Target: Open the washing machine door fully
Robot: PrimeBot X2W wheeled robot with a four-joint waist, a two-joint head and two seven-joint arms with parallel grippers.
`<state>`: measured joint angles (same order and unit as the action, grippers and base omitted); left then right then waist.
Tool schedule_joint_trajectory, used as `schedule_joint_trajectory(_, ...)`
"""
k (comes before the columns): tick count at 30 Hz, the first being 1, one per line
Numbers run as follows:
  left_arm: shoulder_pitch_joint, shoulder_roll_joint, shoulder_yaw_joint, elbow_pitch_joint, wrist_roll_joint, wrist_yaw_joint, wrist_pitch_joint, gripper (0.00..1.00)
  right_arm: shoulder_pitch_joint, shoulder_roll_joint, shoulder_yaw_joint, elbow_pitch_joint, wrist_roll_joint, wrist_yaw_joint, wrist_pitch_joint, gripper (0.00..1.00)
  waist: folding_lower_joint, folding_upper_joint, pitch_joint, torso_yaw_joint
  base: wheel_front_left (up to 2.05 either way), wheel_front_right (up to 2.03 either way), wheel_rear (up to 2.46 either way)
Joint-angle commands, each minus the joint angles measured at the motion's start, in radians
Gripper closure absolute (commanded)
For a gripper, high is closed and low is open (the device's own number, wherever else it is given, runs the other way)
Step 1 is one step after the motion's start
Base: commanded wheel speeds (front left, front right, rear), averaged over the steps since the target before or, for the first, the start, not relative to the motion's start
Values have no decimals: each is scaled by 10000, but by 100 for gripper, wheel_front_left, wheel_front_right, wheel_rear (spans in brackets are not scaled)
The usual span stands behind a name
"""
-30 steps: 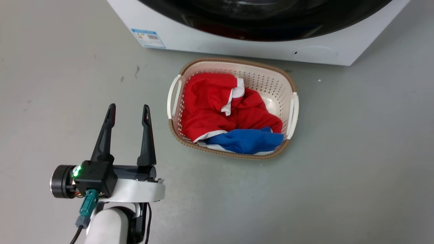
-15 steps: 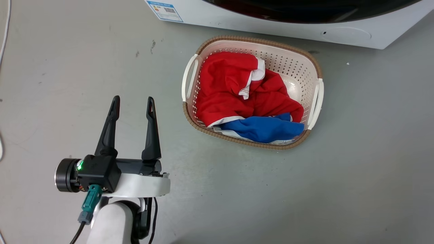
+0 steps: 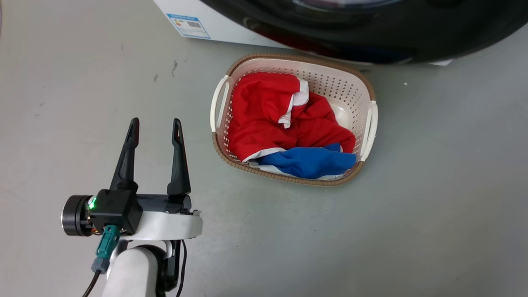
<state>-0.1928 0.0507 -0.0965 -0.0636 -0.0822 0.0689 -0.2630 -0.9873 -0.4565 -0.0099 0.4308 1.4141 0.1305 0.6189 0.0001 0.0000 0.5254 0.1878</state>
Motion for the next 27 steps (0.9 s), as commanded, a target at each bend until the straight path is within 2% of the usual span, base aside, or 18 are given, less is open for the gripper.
schedule_joint_trajectory(1, 55, 0, 30, -11, 49, -31, -28, 0, 271, 150, 33, -181, 78, 4, 93, 100, -1, 0, -72, -74, 0, 0, 0)
schedule_joint_trajectory(10, 220, 0, 186, 16, 168, -125, -28, 0, 2392, 447, 59, -2015, 548, 4, 633, 100, -1, 0, -357, -330, 0, 0, 0)
schedule_joint_trajectory(20, 367, -2, 259, 105, 256, -194, -28, 0, 4643, 1099, 378, -4369, 942, 14, 881, 100, -1, 0, -700, -364, 0, 0, 0)
schedule_joint_trajectory(27, 544, -2, 246, 179, 297, -170, -27, 0, 6201, 1658, 1000, -5571, 996, 14, 974, 100, -1, 0, -1120, -362, 0, 0, 0)
